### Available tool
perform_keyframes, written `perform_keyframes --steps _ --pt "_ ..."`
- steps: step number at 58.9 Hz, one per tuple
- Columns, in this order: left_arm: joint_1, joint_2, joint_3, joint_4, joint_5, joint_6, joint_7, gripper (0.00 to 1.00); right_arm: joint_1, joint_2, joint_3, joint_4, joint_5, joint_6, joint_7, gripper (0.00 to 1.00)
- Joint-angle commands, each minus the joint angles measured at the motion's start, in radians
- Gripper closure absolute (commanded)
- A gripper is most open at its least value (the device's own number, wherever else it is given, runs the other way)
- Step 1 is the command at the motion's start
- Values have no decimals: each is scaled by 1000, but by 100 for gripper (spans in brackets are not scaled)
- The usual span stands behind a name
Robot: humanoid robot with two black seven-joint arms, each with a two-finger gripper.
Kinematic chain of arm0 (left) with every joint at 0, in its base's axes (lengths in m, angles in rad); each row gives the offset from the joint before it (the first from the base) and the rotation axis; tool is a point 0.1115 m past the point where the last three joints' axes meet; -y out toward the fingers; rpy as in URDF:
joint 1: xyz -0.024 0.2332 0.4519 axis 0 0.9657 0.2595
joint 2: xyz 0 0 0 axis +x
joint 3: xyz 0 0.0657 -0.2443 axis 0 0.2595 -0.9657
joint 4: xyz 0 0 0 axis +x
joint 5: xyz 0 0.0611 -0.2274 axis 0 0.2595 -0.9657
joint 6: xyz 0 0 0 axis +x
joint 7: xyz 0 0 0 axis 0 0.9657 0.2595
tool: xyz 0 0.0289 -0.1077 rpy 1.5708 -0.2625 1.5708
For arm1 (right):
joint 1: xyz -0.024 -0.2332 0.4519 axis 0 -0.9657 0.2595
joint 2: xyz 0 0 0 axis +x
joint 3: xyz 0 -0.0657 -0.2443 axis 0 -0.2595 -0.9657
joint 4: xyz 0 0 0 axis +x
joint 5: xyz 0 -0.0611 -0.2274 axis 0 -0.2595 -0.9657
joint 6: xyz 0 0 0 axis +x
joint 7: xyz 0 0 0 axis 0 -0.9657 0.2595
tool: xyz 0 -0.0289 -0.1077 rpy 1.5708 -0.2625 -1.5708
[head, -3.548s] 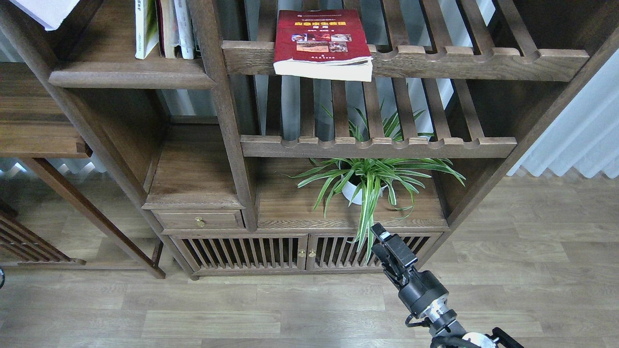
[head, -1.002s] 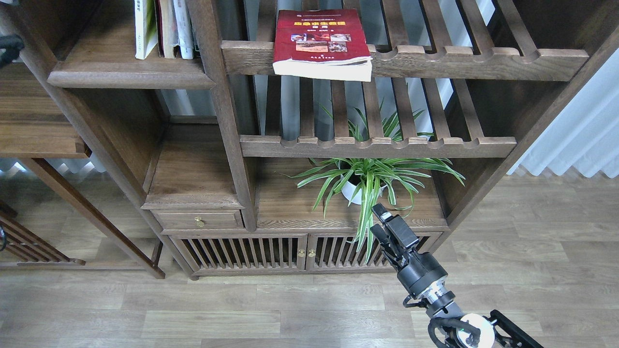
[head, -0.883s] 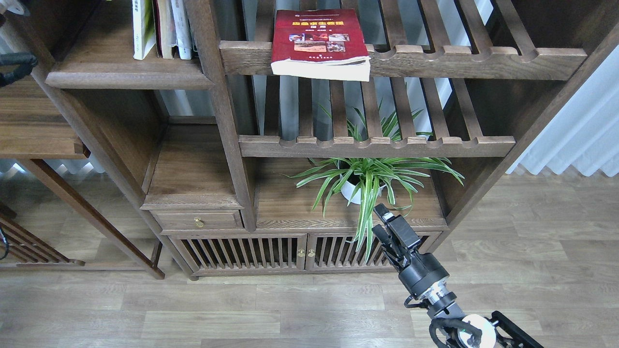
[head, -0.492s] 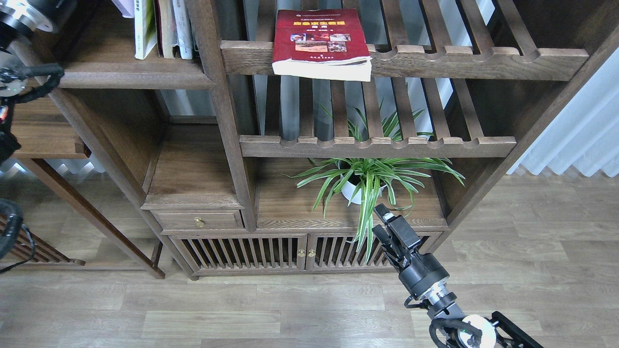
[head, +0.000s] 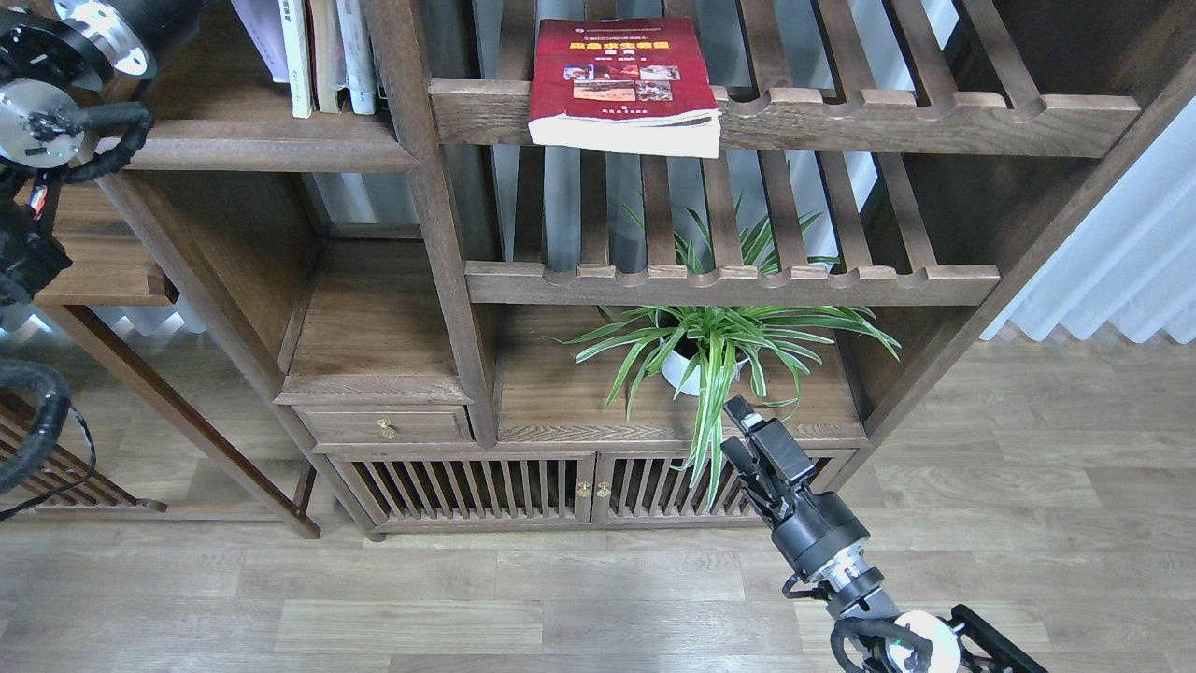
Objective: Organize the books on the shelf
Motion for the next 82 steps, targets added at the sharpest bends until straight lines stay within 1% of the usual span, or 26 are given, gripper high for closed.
perform_keyframes --steps 1,10,16,17,18,19,20,22,24,25,26,27,29,32,38,43,46,58,68,69,73,77,78,82 --pt "-9 0 11 3 1 0 35 99 0 -1 0 0 0 0 -2 2" --pt "-31 -4 23 26 1 0 40 98 0 -1 0 1 0 0 -2 2" --pt "-38 -12 30 27 1 0 43 94 2 0 0 0 0 0 -2 2" --pt "-38 -15 31 24 1 0 40 83 3 -1 0 0 0 0 -2 2" --pt "-38 -15 31 22 1 0 40 81 3 -1 0 0 0 0 -2 2" --pt "-40 -13 31 22 1 0 40 73 3 0 0 0 0 0 -2 2" --pt "-40 -13 31 22 1 0 40 71 3 0 0 0 0 0 -2 2" --pt "-43 -15 31 18 1 0 40 63 3 0 0 0 0 0 -2 2" --pt "-43 -16 31 16 1 0 38 59 3 -1 0 0 0 0 -2 2" --pt "-42 -16 31 15 1 0 31 53 3 0 0 0 0 0 -2 2" --pt "-42 -16 31 13 -1 0 29 51 3 0 0 0 0 0 -2 2" --pt "-40 -16 30 9 -1 0 26 44 3 0 0 0 0 0 -2 2" --pt "-41 -18 27 1 -1 0 23 36 3 0 0 0 0 0 -2 2" --pt "-41 -16 24 -13 -2 0 22 35 5 0 0 0 0 0 -2 2" --pt "-40 -12 16 -46 -39 0 22 30 5 -1 0 0 0 0 -2 2" --pt "-37 -3 17 -60 -70 0 25 29 3 -1 0 0 0 0 -2 2" --pt "-29 10 17 -79 -74 0 23 26 2 -1 0 0 0 0 -2 2" --pt "-5 63 10 -171 -85 0 23 24 -3 -8 1 0 0 0 -2 2" --pt "29 105 10 -238 -157 0 26 24 -3 -12 1 0 0 0 0 2" --pt "37 123 8 -275 -163 0 28 24 -3 -12 1 0 0 0 0 2" --pt "47 151 1 -320 -168 0 26 24 -3 -12 1 0 0 0 0 2" --pt "90 178 -22 -384 -189 0 26 19 -3 -14 1 1 0 0 0 2" --pt "112 186 -35 -416 -196 0 31 17 -3 -15 1 0 0 0 0 2" --pt "168 212 -71 -493 -197 0 37 15 -7 -15 1 0 4 0 0 2"
